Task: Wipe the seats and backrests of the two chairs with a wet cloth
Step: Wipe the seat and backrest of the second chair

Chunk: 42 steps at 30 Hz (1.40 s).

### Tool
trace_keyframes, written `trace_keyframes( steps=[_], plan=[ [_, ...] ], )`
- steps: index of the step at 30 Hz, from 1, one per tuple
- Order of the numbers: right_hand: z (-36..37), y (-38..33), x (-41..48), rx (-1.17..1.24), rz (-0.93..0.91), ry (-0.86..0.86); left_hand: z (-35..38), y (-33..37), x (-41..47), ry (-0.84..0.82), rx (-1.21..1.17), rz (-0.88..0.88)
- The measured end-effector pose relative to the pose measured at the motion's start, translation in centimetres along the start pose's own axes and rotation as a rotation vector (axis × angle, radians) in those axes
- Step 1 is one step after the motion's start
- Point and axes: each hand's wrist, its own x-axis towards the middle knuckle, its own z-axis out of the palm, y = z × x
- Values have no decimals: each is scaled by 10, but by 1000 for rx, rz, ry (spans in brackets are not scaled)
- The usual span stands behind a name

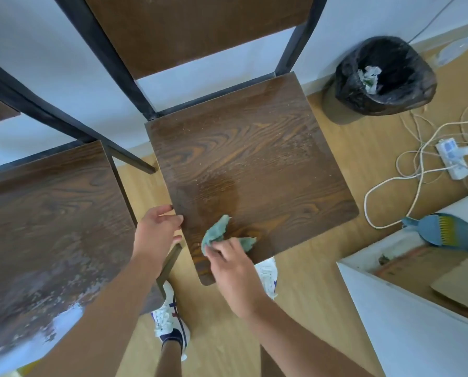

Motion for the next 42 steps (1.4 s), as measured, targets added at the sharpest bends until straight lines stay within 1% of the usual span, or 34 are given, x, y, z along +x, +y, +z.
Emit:
trace_keyframes(
  steps=[2, 3, 5, 7, 9, 11, 13, 15, 16, 17, 19, 21, 23, 24, 25, 27, 28, 29, 30, 31, 33, 35, 36, 37, 38, 40, 41, 42],
  plan=[
    [5, -19, -4, 54, -176, -93, 0, -9, -8, 3, -29, -31],
    [3, -20, -4, 60, -220, -117, 1, -14, -13, 5, -30, -40],
    [-2, -6, -3, 26, -243, -106, 1, -27, -20, 7, -44, -67],
    [-13, 26, -5, -26, -200, -59, 5, -40, -25, -14, -80, -85],
    [-34, 71, -9, -100, -93, 36, 11, -47, -30, 0, -101, -92],
    [-67, 130, -12, -243, 51, 118, 13, -57, -30, 8, -133, -94],
    [-110, 191, -16, -336, 325, 214, 13, -62, -28, -1, -165, -79],
    [-149, 233, -16, -362, 604, 298, 13, -65, -26, -5, -204, -88],
    [-160, 241, -14, -362, 690, 339, 13, -63, -27, 3, -221, -103],
    [-163, 240, -10, -362, 718, 366, 12, -60, -28, 15, -246, -105],
    [-149, 220, 1, -326, 599, 359, 8, -56, -28, 39, -281, -117],
    [-117, 189, 12, -264, 481, 344, 8, -47, -34, 42, -290, -116],
    [-77, 146, 21, -178, 402, 333, 7, -43, -36, 30, -281, -90],
    [-60, 120, 23, -124, 321, 296, 7, -42, -35, 20, -301, -93],
    [-42, 88, 24, -66, 191, 222, 3, -41, -33, 24, -304, -92],
    [-18, 28, 15, 21, -152, -15, -1, -41, -28, 40, -273, -99],
    [-11, 8, 9, 42, -306, -107, -3, -42, -26, 55, -244, -93],
    [-6, -2, 6, 62, -410, -161, -6, -42, -23, 71, -213, -85],
    [-4, -7, 6, 75, -456, -180, -8, -42, -20, 80, -196, -78],
    [-1, -7, 8, 64, -461, -184, -9, -40, -17, 82, -193, -81],
    [-1, 1, 12, -16, -479, -170, -10, -38, -12, 63, -211, -106],
    [-7, 22, 16, -99, -521, -187, -7, -35, -8, 40, -246, -144],
    [-13, 39, 20, -134, -507, -165, -5, -34, -6, 31, -269, -162],
    [-23, 60, 26, -147, -407, -86, -3, -32, -4, 23, -292, -178],
    [-37, 85, 31, -159, -211, 56, -1, -30, -4, 13, -313, -191],
    [-73, 127, 43, -185, 331, 334, 1, -27, -2, 2, -345, -205],
    [-87, 139, 49, -195, 546, 413, 1, -26, 1, 6, -349, -209],
    [-90, 138, 56, -201, 669, 446, 2, -25, 3, 13, -355, -215]
  ],
)
